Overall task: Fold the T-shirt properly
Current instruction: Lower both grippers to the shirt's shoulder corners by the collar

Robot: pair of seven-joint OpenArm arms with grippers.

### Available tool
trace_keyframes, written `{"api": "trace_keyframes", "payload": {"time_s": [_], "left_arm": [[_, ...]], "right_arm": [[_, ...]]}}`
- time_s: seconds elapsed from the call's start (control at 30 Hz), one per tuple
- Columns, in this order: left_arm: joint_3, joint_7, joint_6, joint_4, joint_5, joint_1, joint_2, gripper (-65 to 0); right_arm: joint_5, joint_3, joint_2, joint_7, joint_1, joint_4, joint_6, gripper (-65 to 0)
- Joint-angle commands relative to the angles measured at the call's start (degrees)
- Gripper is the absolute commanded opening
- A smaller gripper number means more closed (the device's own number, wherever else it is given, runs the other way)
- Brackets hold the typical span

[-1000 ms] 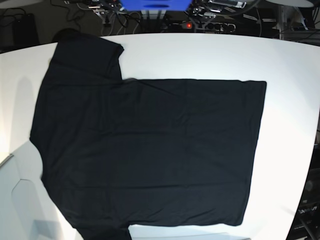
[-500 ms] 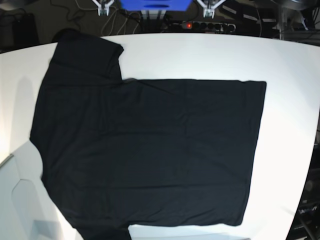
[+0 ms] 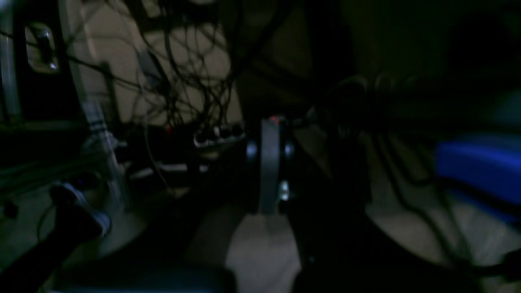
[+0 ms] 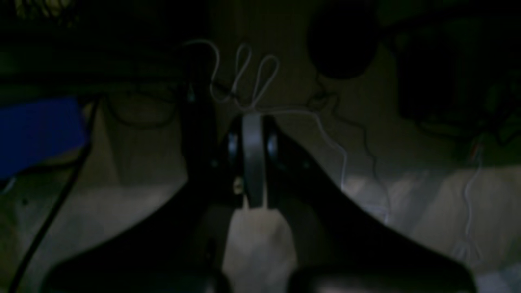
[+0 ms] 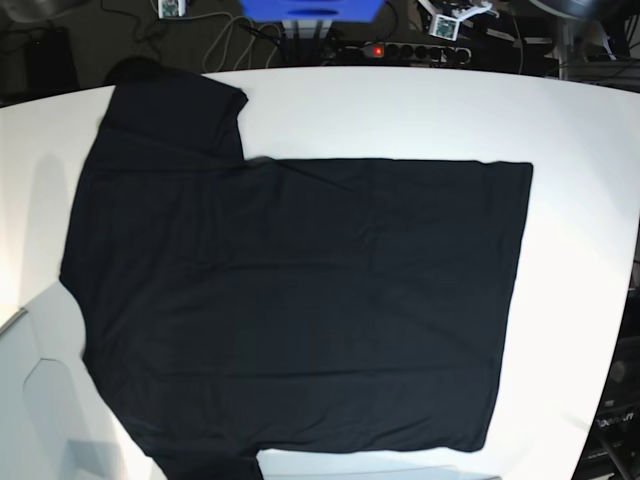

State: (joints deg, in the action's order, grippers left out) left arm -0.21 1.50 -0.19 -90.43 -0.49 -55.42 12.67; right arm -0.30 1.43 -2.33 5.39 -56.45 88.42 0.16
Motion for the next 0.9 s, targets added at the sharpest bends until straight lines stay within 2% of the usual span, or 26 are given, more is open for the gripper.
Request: {"api": "trace_keyframes", "payload": {"time_s": [0.0,0.07,0.13,0.27,0.37,0.5,0.73,0.87], "left_arm": [[0.1,-1.0,-0.1,-2.4,0.0,-2.0,0.2,-64.6],[0.1,-1.0,-0.1,-5.4,0.0,-4.1,0.2,-61.1],[-0.5,-1.0,-0.1,-8.3,0.0,-5.9,0.2,-53.9],[-4.0,-1.3,-0.1,-13.5,0.0,-8.7,-0.7,-35.7],[-5.7,-1.1,-0.1,-17.6,0.0,-9.7,-1.1,-27.8],[-6.9,-1.1,-0.1,-20.7,-0.4,-9.2,-1.2,-27.5],[-11.6,-1.0,-0.1,-20.6,-13.5,-5.3,-0.5,-27.0],[-15.2,-1.0,-0.1,-20.6,-17.3,-3.0,-0.6,-27.0]], "right_arm": [[0.0,1.1,0.1,0.0,-1.8,3.6,0.1,-65.0],[0.1,1.7,0.2,3.4,-3.6,9.0,0.1,-65.0],[0.1,2.0,-0.1,5.2,-5.7,13.9,0.1,-65.0],[0.1,3.1,-1.0,5.6,-8.0,21.6,0.1,-65.0],[0.1,4.7,-1.1,5.6,-8.0,24.7,0.1,-65.0],[0.1,5.9,-1.4,5.1,-6.8,26.7,0.1,-65.0],[0.1,5.7,-1.0,5.2,-1.3,27.3,0.2,-65.0],[0.2,5.7,-0.9,5.6,2.7,27.3,0.2,-65.0]]}}
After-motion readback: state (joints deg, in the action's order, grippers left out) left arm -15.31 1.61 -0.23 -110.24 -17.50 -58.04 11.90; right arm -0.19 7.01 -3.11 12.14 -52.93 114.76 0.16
